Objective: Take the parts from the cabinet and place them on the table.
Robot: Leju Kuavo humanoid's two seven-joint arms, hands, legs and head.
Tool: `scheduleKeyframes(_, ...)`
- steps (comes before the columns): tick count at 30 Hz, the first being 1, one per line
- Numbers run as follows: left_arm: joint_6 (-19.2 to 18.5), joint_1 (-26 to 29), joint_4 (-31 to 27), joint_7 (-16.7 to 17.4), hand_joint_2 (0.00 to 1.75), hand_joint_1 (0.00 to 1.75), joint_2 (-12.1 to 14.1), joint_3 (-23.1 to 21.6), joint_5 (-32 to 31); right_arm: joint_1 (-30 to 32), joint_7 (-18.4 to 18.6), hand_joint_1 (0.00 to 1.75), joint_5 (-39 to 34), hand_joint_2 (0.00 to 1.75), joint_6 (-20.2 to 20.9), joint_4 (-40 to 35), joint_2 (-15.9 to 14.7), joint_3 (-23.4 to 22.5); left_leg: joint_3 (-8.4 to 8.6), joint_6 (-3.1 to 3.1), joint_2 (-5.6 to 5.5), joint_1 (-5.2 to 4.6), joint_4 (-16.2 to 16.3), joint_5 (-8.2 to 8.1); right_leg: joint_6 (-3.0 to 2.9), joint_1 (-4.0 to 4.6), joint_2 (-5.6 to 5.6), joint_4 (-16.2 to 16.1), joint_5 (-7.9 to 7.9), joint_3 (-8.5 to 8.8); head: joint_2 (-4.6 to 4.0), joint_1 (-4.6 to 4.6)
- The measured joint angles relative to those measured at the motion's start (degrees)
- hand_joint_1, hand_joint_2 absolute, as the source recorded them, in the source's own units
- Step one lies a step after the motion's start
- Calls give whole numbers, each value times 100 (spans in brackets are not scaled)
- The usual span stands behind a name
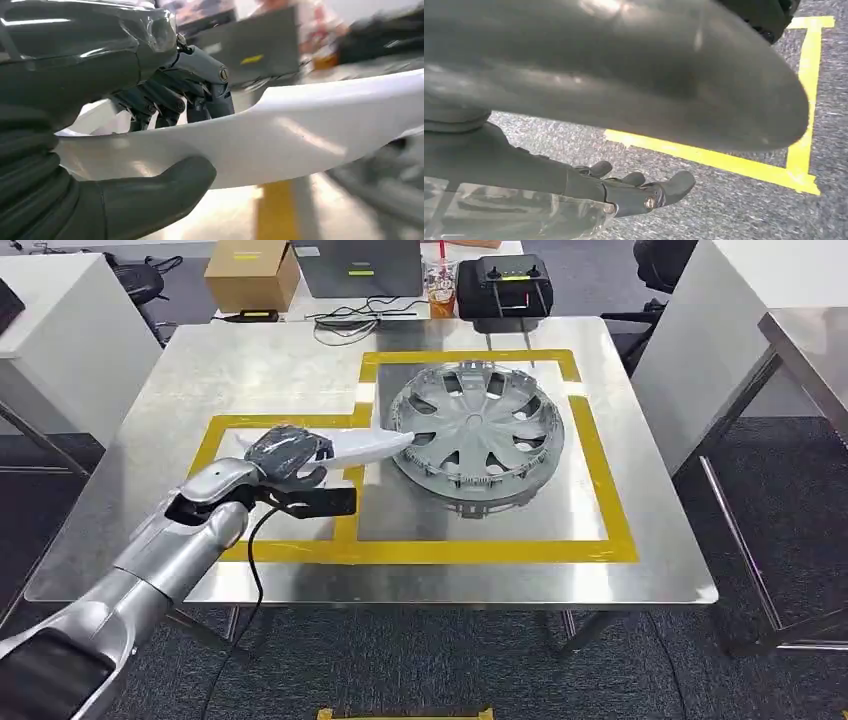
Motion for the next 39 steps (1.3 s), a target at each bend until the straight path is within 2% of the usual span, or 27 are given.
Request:
scheduleKeyframes(2, 138, 29, 163, 182, 175, 154, 20, 212, -156, -23, 0, 0, 7, 0, -33, 17, 0, 0, 504, 55, 1, -3, -1067, 516, 2, 12, -1, -3, -1, 11, 0, 2)
scheduleKeyframes(3, 213, 39, 226, 250, 175, 154, 44, 361, -195, -42, 0, 0, 9, 0, -39, 24, 2, 0, 668, 82, 9, -21, -1399, 513, 7, 25, -2, -4, -1, 6, 0, 9)
scheduleKeyframes(4, 252, 55, 276, 272, 175, 154, 52, 505, -252, -52, 0, 0, 13, 0, -42, 31, 2, 0, 664, 96, 17, -48, -1410, 506, 35, 59, 0, -1, -4, -12, 0, 6)
scheduleKeyframes(7, 254, 194, 392, 339, 175, 154, 127, 970, -420, -60, 0, 0, 39, 0, -29, 67, -19, 4, 663, 166, 15, -80, -1419, 511, 142, 40, -1, -42, 11, 9, 0, 2)
scheduleKeyframes(8, 223, 254, 396, 339, 175, 154, 138, 1117, -495, -66, 0, 0, 46, 0, -26, 74, -35, 7, 762, 234, 18, -6, -1527, 580, 158, 36, -11, -6, -15, -42, 0, 13)
scheduleKeyframes(9, 171, 305, 401, 315, 175, 154, 135, 1292, -596, -69, 0, 0, 55, 0, -22, 85, -48, 9, 791, 253, 19, -30, -1565, 594, 148, 41, -19, 133, -94, -93, 0, 24)
scheduleKeyframes(12, 138, 468, 470, 87, 175, 154, 146, 1726, -759, -72, 0, 0, 65, 0, -22, 122, -102, 20, 785, 292, 17, -57, -1560, 592, 69, 40, -19, 1459, -650, -722, 0, 26)
scheduleKeyframes(13, 145, 542, 503, -21, 175, 154, 146, 1824, -792, -71, 2, 0, 68, 0, -22, 131, -107, 31, 785, 296, 12, -70, -1556, 589, 89, 40, -19, 1817, -735, -898, 0, 30)
scheduleKeyframes(14, 153, 609, 538, -110, 175, 154, 142, 1897, -814, -76, 2, 0, 68, 0, -22, 142, -116, 46, 789, 297, 6, -74, -1552, 584, 123, 39, -19, 1822, -704, -914, 0, 26)
scheduleKeyframes(15, 169, 653, 558, -190, 175, 154, 140, 1967, -836, -80, 2, 0, 70, 0, -29, 157, -125, 59, 791, 295, -7, -74, -1545, 579, 175, 38, -21, 1545, -571, -777, 0, 26)
scheduleKeyframes(17, 193, 664, 584, -325, 175, 154, 107, 2096, -833, -92, 2, 0, 85, 0, -35, 166, -160, 101, 795, 267, -37, -70, -1507, 552, 260, 38, -24, 497, -185, -246, 0, 30)
scheduleKeyframes(18, 193, 672, 589, -413, 175, 154, 87, 2144, -816, -111, 2, 0, 90, 0, -37, 168, -171, 114, 790, 234, -45, -74, -1476, 529, 236, 39, -30, 16, -75, -9, 0, 35)
scheduleKeyframes(19, 193, 691, 591, -491, 175, 154, 85, 2196, -774, -137, 2, 0, 92, 0, -39, 170, -184, 120, 766, 197, -48, -126, -1444, 498, 153, 63, -24, -10, -63, 28, 0, 26)
scheduleKeyframes(20, 191, 710, 597, -546, 175, 154, 81, 2234, -770, -142, 2, 0, 92, 0, -39, 177, -188, 125, 767, 189, -48, -123, -1445, 496, 111, 66, -24, 4, -56, 24, 0, 13)
scheduleKeyframes(22, 191, 743, 597, -631, 175, 154, 44, 2266, -757, -147, 2, 0, 96, 0, -37, 190, -192, 140, 769, 147, -48, -97, -1450, 500, 59, 98, -23, 5, -60, 21, 0, 20)
scheduleKeyframes(24, 191, 762, 597, -690, 175, 154, 11, 2314, -722, -173, 2, 0, 96, 0, -37, 210, -195, 149, 688, 68, -34, -74, -1302, 373, 8, 32, -21, -21, -41, 49, 0, 15)
scheduleKeyframes(25, 191, 763, 597, -712, 175, 154, 4, 2336, -704, -179, 2, 0, 94, 0, -37, 210, -197, 149, 578, 34, -28, -59, -1021, 199, -32, 30, -21, -20, -41, 58, 0, -9)
scheduleKeyframes(27, 191, 792, 597, -747, 175, 154, -15, 2358, -676, -176, 2, 0, 94, 0, -37, 223, -192, 155, 104, -24, -15, -23, -37, -237, -41, 36, -20, -19, -48, 62, 0, -7)
scheduleKeyframes(28, 186, 827, 597, -760, 175, 0, -29, 2360, -674, -176, 2, 0, 96, 0, -33, 227, -192, 164, -86, -40, -9, -11, 330, -341, -43, 38, -19, -18, -51, 64, 0, -5)
scheduleKeyframes(29, 182, 860, 597, -771, 175, 0, -37, 2362, -672, -177, 2, 0, 96, 0, -33, 236, -195, 171, -172, -46, -8, 4, 448, -301, -45, 38, -18, -17, -54, 66, 0, -7)
scheduleKeyframes(30, 166, 867, 597, -780, 175, 0, -44, 2365, -672, -177, 2, 0, 98, 0, -33, 245, -195, 181, -119, -43, -6, 15, 286, -152, -46, 39, -16, -16, -56, 72, 0, -7)
scheduleKeyframes(33, 145, 822, 593, -834, 175, 0, -39, 2384, -648, -202, 0, 0, 101, 0, -33, 260, -192, 212, 599, 45, -5, 2, -1182, 573, -28, 46, -13, -20, -68, 111, 0, -7)
scheduleKeyframes(34, 145, 799, 589, -852, 175, 0, -31, 2391, -637, -216, 0, 0, 103, 0, -33, 264, -188, 231, 726, 75, -3, -39, -1403, 487, -13, 82, -11, -13, -72, 96, 0, 0)
scheduleKeyframes(35, 147, 792, 586, -865, 175, 0, -31, 2391, -632, -231, 0, 0, 101, 0, -31, 267, -190, 245, 734, 90, 0, -48, -1410, 497, 21, 81, -10, -11, -66, 77, 0, -2)
scheduleKeyframes(36, 149, 802, 586, -867, 0, 0, -28, 2393, -621, -233, 0, 0, 101, 0, -31, 267, -192, 249, 730, 102, -2, -65, -1401, 494, 39, 72, -10, -14, -61, 74, 0, -5)
scheduleKeyframes(38, 153, 812, 584, -867, 0, 0, -15, 2397, -604, -235, 0, 0, 103, 0, -31, 271, -186, 254, 745, 171, -5, -78, -1443, 518, 117, 67, -11, -55, -47, 102, 0, -5)
scheduleKeyframes(39, 158, 816, 569, -865, 0, 0, -20, 2404, -595, -239, 0, 0, 101, 0, -31, 273, -188, 258, 811, 231, 2, -6, -1547, 580, 138, 56, -16, -31, -74, 53, 0, 0)
